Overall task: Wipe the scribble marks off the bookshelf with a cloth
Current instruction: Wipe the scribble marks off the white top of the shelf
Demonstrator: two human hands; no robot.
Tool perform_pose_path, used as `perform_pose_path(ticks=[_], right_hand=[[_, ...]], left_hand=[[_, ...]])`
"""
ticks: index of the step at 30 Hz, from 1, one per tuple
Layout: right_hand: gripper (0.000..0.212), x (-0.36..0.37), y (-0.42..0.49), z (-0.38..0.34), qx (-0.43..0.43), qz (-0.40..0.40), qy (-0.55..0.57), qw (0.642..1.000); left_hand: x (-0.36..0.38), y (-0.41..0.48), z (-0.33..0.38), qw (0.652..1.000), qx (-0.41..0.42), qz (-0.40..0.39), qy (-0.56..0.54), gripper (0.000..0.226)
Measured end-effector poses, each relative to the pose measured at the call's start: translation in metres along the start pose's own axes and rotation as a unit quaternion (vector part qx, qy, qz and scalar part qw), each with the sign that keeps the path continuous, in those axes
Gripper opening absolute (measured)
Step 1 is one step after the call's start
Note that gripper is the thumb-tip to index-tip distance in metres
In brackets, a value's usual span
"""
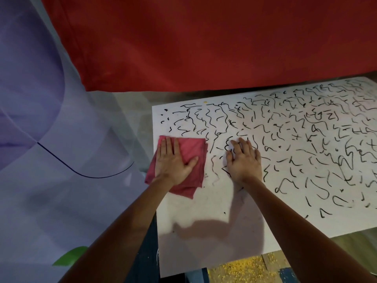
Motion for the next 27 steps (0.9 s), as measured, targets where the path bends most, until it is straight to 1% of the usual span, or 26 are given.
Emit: perform_pose_path(ticks=[3,6,9,11,14,17,19,21,22,24,27], right_hand=[[0.049,-0.001,-0.001,0.0,0.002,-0.003,0.001,1.0],[0.054,0.0,-0.002,-0.001,-0.002,0.005,0.007,1.0],[0.049,0.002,-0.002,0.0,-0.004,0.006,0.004,1.0],[0.053,0.002,-0.002,0.002,0.0,0.005,0.001,1.0],[0.068,0.002,-0.002,0.001,0.001,0.004,0.012,1.0],[0.069,0.002,0.0,0.002,0.002,0.003,0.009,1.0],[0.069,0.002,0.0,0.003,0.002,0.009,0.009,1.0],[0.071,0.002,0.0,0.002,-0.002,0.015,0.01,1.0],[0.071,0.002,0.0,0.001,-0.003,0.016,0.009,1.0],[0.069,0.002,0.001,0.001,-0.002,0.015,0.009,1.0],[0.067,0.002,0.0,0.001,-0.003,0.013,0.014,1.0]], left_hand=[[0.003,-0.038,0.009,0.999,0.032,0.015,-0.015,0.125],[0.005,-0.074,0.011,0.998,0.05,0.015,-0.043,0.127],[0.002,-0.061,0.008,0.998,0.053,0.013,-0.016,0.128],[-0.002,-0.03,0.001,0.999,0.046,0.02,-0.001,0.122],[-0.004,0.025,-0.012,1.0,0.014,-0.002,0.008,0.101],[-0.004,0.043,-0.012,1.0,0.008,-0.014,0.018,0.095],[-0.002,0.027,-0.009,1.0,0.015,-0.004,0.016,0.105],[-0.001,-0.007,-0.002,0.999,0.042,0.011,0.003,0.125],[0.0,-0.024,0.002,0.998,0.053,0.013,-0.005,0.129],[0.0,-0.045,0.007,0.998,0.063,0.009,-0.018,0.129],[-0.003,-0.03,0.006,0.997,0.076,0.006,-0.002,0.131]])
Point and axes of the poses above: each hand's wrist, its own y-axis towards the middle knuckle, its own x-axis out of the palm, z = x × y, the point moved 8 cm from there along y, towards the middle knuckle, and after that the axes turned 6 degrees about z, right-handed, at the moved point
